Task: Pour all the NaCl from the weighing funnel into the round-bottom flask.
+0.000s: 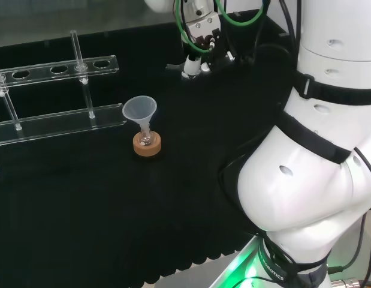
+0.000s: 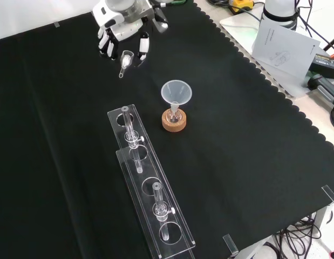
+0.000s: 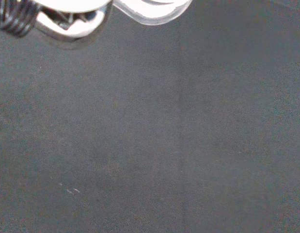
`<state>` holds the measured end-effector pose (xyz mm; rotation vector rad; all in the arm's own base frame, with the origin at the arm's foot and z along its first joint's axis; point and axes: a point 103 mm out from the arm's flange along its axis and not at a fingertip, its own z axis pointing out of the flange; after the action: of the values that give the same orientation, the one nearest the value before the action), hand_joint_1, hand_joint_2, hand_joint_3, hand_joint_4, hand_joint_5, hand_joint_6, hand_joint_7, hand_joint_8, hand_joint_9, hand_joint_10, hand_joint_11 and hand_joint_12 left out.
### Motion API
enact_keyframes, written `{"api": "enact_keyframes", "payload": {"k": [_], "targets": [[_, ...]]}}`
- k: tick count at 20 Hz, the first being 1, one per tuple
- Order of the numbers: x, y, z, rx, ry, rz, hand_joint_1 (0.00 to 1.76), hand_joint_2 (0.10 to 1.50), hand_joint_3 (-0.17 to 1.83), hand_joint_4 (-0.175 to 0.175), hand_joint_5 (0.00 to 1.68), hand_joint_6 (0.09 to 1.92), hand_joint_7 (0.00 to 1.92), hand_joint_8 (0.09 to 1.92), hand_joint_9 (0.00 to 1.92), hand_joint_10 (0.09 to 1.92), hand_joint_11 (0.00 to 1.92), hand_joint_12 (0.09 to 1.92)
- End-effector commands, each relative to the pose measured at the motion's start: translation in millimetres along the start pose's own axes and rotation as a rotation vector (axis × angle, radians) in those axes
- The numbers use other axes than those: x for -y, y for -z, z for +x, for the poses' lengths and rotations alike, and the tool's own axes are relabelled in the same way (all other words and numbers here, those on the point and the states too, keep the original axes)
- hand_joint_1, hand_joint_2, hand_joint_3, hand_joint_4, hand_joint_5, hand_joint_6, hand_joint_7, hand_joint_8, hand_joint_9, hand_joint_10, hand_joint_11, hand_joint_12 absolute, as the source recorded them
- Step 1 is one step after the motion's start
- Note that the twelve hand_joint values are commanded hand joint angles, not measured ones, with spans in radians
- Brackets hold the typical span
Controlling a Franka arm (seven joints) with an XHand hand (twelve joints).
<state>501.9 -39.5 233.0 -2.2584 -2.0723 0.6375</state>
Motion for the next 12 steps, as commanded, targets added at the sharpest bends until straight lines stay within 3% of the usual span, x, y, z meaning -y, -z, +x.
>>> {"api": "enact_keyframes", "payload": {"k": [1, 12], "targets": [[27, 10, -7, 0.006, -0.01, 0.017, 1.09, 0.68, 0.71, 0.175, 1.16, 0.91, 0.58, 0.69, 0.97, 0.42, 0.74, 1.14], [76, 20, 4, 0.002, -0.004, 0.055, 1.08, 0.68, 0.71, 0.175, 1.15, 0.91, 0.58, 0.69, 0.97, 0.42, 0.74, 1.13]]}}
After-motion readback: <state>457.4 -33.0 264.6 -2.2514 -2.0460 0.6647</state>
